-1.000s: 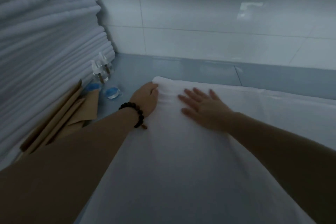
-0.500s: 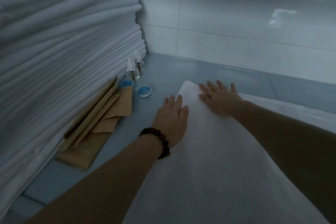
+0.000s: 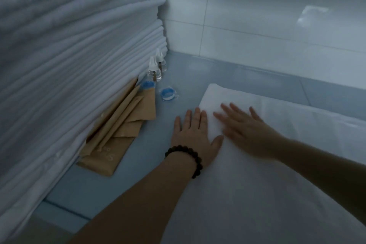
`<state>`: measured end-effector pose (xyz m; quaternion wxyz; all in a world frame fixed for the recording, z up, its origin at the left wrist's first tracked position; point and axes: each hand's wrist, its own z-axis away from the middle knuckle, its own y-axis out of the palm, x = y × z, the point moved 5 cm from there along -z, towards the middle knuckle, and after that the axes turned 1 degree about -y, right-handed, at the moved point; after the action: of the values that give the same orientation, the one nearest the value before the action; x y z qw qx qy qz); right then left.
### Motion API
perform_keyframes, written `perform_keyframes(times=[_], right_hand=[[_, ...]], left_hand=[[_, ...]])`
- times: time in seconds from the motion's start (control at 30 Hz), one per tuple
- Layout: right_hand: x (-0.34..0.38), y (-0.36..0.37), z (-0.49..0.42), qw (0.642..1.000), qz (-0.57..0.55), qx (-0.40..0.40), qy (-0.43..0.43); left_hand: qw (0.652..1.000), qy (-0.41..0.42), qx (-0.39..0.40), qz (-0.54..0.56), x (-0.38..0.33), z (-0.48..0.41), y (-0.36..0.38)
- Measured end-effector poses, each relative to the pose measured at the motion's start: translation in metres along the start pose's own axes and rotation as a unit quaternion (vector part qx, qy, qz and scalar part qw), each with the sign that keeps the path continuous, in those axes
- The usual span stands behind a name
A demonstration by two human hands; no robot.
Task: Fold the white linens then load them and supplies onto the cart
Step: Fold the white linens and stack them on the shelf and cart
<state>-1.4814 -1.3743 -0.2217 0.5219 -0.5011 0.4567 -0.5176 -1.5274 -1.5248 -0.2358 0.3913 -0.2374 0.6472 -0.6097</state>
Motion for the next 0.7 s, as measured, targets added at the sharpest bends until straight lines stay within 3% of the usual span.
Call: perform_keyframes(times=[0.07,0.13,0.23,0.3,0.43,0.53,0.63,0.7], right_hand=[[-0.025,0.007,0.041,0.999,-0.003,0.011,0.032],[-0.087,0.003,0.078,0.984,-0.006,0.024,0.176],[-0.160,-0.006,0.144,0.914,-0.003,0.047,0.404],[-0.147,-0.007,0.159,0.915,0.000,0.031,0.402],[-0.045,0.004,0.150,0.976,-0.059,-0.019,0.208],[-0.011,0.015,0.160,0.990,-0.050,-0.009,0.131],[-0.080,0.010,0.204,0.971,-0.024,-0.004,0.239],[-0.139,0.003,0.256,0.925,-0.025,0.007,0.378]], left_hand=[[1.000,-0.006,0.001,0.000,0.001,-0.001,-0.001],[1.000,-0.005,0.010,-0.015,0.000,-0.001,-0.004],[0.998,-0.014,0.027,-0.049,-0.004,0.006,-0.007],[0.997,-0.018,0.036,-0.067,-0.012,0.019,-0.005],[0.995,0.042,0.071,-0.058,-0.056,0.068,0.010],[0.993,0.062,0.078,-0.058,-0.080,0.099,0.022],[0.994,0.054,0.064,-0.063,-0.078,0.106,0.020],[0.994,0.036,0.074,-0.066,-0.077,0.106,0.017]])
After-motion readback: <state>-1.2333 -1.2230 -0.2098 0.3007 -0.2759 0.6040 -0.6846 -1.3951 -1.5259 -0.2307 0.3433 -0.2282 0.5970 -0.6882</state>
